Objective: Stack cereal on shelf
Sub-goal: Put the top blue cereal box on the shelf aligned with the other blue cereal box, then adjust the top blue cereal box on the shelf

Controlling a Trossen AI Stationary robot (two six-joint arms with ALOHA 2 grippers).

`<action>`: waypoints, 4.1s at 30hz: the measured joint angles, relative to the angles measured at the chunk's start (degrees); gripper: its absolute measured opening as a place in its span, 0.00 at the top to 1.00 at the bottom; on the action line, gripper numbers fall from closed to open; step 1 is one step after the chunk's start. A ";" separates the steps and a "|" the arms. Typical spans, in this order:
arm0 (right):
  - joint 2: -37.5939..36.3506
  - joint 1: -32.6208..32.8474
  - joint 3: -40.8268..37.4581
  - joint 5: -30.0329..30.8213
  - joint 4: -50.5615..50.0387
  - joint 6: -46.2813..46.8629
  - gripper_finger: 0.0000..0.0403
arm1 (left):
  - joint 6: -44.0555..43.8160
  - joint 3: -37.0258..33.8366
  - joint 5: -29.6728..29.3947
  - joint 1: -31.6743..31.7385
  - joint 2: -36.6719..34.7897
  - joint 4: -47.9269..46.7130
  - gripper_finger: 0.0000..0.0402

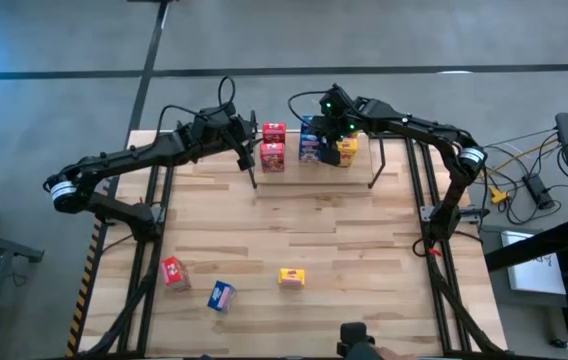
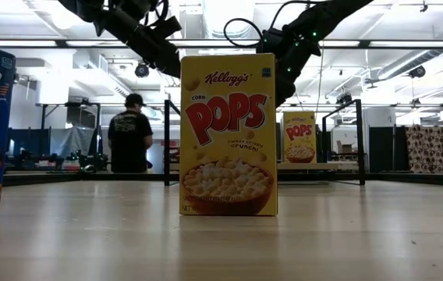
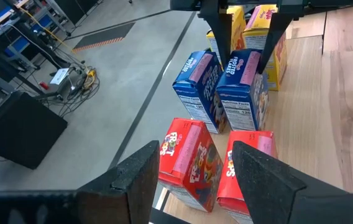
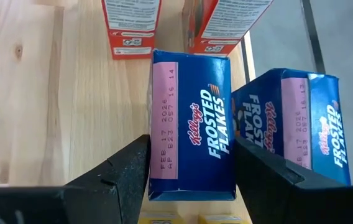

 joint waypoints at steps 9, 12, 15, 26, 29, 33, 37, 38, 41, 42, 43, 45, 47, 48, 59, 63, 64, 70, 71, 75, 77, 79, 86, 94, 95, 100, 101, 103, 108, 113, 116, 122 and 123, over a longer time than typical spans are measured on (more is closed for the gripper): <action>-0.79 0.00 0.00 0.12 -0.04 1.75 0.49 | -0.02 0.00 0.00 0.02 0.00 0.02 0.54; -0.99 0.00 0.00 0.14 -0.07 2.36 0.49 | -0.02 0.00 0.00 0.00 0.00 0.02 0.54; -1.60 0.00 0.00 0.14 -0.03 3.51 0.49 | -0.02 0.00 0.00 0.00 0.00 0.02 0.54; -5.08 0.02 1.96 0.14 0.46 5.79 0.49 | -0.02 0.00 0.00 0.00 0.00 0.02 0.54; -5.20 -0.01 2.23 0.13 3.55 8.09 0.51 | -0.02 0.00 0.00 0.02 0.00 0.02 0.54; -4.55 -0.53 2.21 0.18 7.69 9.53 0.59 | -0.02 0.00 0.00 0.01 0.00 0.02 0.54; -2.40 -0.91 2.12 3.10 10.09 10.68 0.74 | 0.00 0.00 0.01 0.01 0.00 0.02 0.54; -1.79 -1.03 2.10 3.90 10.61 10.67 0.78 | 0.00 0.00 0.00 0.02 0.00 0.01 0.54; 0.05 -1.11 2.10 5.62 12.95 10.71 0.91 | 0.11 0.00 0.00 0.02 0.00 0.04 0.54; 0.71 -1.11 2.10 5.74 13.57 10.72 0.95 | 0.15 0.00 0.00 0.01 0.00 0.02 0.54; 1.31 -1.11 2.08 5.83 14.29 11.05 0.96 | 0.15 0.00 0.00 0.02 0.00 0.02 0.54; 2.15 -1.11 2.05 7.10 15.99 12.53 0.97 | 0.21 0.00 0.00 0.00 0.00 0.02 0.54; 2.42 -1.11 2.03 9.52 17.39 13.23 0.97 | 0.22 0.00 0.00 0.02 0.00 0.02 0.54; 2.52 -1.11 2.03 10.76 17.97 13.41 0.97 | 0.22 0.00 0.00 0.00 0.00 0.02 0.54; 4.47 -1.22 1.97 11.64 17.93 15.81 0.98 | 0.68 0.00 -0.02 0.02 0.00 0.17 0.54; 4.68 -1.25 1.97 11.64 18.01 15.68 0.98 | 0.68 0.00 -0.02 0.02 0.00 0.17 0.54; 4.75 -1.25 1.97 11.58 17.99 15.54 0.98 | 0.68 0.00 -0.02 0.01 0.00 0.17 0.54; 4.90 -1.10 1.97 11.06 17.97 15.62 0.98 | 0.68 0.00 -0.02 0.00 0.00 0.25 0.54; 4.90 -1.09 1.97 10.73 17.94 15.60 0.98 | 0.68 0.00 -0.03 0.00 0.00 0.31 0.54; 4.81 -1.09 1.97 8.52 17.92 15.59 0.98 | 0.68 0.00 -0.04 0.00 0.00 0.44 0.54; 4.81 -1.09 1.97 8.50 17.91 15.58 0.98 | 0.68 0.00 -0.04 0.01 0.00 0.46 0.54; 4.81 -1.10 1.97 8.49 17.90 15.29 0.98 | 0.68 0.00 -0.04 0.02 0.00 0.46 0.54; 4.79 -1.11 1.97 8.51 17.90 15.11 0.98 | 0.68 0.00 -0.04 0.01 0.00 0.44 0.54; 4.64 -1.11 1.97 8.54 17.90 15.59 0.98 | 0.68 0.00 -0.07 0.00 0.00 0.44 0.54; 4.49 -1.11 1.97 8.56 17.90 15.69 0.98 | 0.68 0.00 -0.07 0.00 0.00 0.44 0.54; 3.21 -1.11 2.93 10.18 17.49 16.51 0.98 | 0.68 0.00 -0.07 0.01 0.00 0.44 0.54; 2.92 -1.16 3.39 11.42 17.13 16.51 0.98 | 0.68 0.00 -0.07 0.00 0.00 0.44 0.54; 2.56 -1.52 4.91 14.51 14.97 16.00 0.98 | 0.66 0.00 -0.07 0.00 0.00 0.44 0.54; 2.59 -4.71 6.24 16.07 11.14 16.30 0.98 | 0.67 0.00 -0.07 0.01 0.00 0.44 0.54; 2.87 -7.73 5.99 12.36 9.91 17.72 0.98 | 0.65 0.00 -0.07 0.02 0.00 0.44 0.54; 3.23 -8.55 5.99 8.21 9.66 18.64 0.98 | 0.35 0.00 -0.07 0.00 0.00 0.44 0.54; 4.28 -8.50 5.97 8.07 8.70 18.58 0.98 | 0.24 0.00 -0.07 0.00 0.00 0.42 0.54; 4.47 -8.50 5.97 8.07 8.34 18.58 0.98 | 0.24 0.00 -0.07 0.01 0.00 0.42 0.54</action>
